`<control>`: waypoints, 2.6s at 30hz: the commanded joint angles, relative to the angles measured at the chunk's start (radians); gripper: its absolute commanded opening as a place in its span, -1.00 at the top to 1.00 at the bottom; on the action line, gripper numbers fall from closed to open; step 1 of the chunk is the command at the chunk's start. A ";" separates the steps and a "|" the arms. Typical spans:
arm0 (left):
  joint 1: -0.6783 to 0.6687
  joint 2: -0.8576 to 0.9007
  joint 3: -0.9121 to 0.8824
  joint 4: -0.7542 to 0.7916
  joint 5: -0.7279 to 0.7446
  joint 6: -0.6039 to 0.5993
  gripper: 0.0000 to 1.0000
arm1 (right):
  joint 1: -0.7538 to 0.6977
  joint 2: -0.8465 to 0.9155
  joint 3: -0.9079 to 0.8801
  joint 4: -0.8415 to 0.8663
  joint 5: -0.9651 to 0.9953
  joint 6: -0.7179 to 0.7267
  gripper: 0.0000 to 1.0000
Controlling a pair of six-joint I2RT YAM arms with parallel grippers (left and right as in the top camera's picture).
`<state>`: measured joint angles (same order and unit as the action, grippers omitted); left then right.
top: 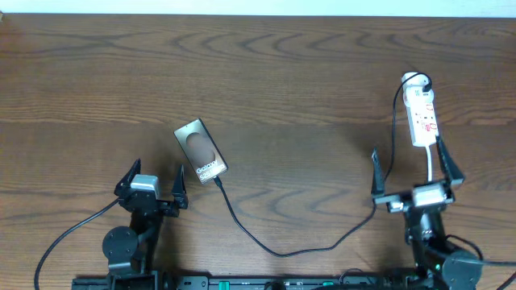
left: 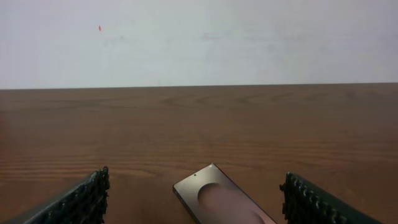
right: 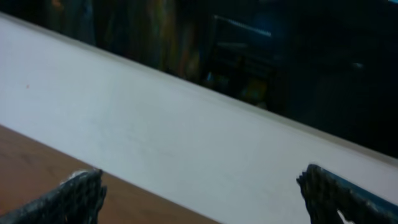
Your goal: Plug charger to phone and switch on socket
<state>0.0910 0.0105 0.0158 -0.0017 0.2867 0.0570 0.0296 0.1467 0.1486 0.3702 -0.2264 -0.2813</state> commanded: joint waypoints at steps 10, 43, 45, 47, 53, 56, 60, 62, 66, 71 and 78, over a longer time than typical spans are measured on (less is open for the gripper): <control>0.005 -0.006 -0.012 -0.044 0.019 0.010 -0.74 | 0.004 -0.142 -0.143 -0.104 0.011 -0.011 -0.99; 0.005 -0.006 -0.012 -0.044 0.019 0.010 -0.73 | -0.202 -0.142 -0.143 -0.430 0.033 0.105 -0.99; 0.005 -0.006 -0.012 -0.044 0.019 0.010 -0.73 | -0.212 -0.142 -0.143 -0.430 0.033 0.105 -0.99; 0.005 -0.006 -0.012 -0.044 0.019 0.010 -0.73 | -0.212 -0.142 -0.143 -0.430 0.033 0.105 -0.99; 0.005 -0.006 -0.012 -0.044 0.019 0.010 -0.73 | -0.212 -0.142 -0.143 -0.430 0.033 0.105 -0.99; 0.005 -0.006 -0.012 -0.044 0.019 0.010 -0.73 | -0.212 -0.142 -0.143 -0.430 0.033 0.105 -0.99; 0.005 -0.006 -0.012 -0.044 0.019 0.010 -0.73 | -0.212 -0.142 -0.143 -0.430 0.033 0.105 -0.99; 0.005 -0.006 -0.012 -0.044 0.019 0.010 -0.74 | -0.212 -0.142 -0.143 -0.430 0.033 0.105 -0.99; 0.005 -0.006 -0.012 -0.044 0.019 0.010 -0.73 | -0.211 -0.142 -0.143 -0.430 0.033 0.105 -0.99; 0.005 -0.006 -0.012 -0.044 0.019 0.010 -0.73 | -0.211 -0.142 -0.143 -0.430 0.033 0.105 -0.99; 0.005 -0.006 -0.012 -0.044 0.019 0.010 -0.73 | -0.211 -0.142 -0.143 -0.430 0.033 0.105 -0.99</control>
<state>0.0910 0.0101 0.0166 -0.0032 0.2867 0.0570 -0.1757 0.0128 0.0067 -0.0547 -0.2035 -0.1883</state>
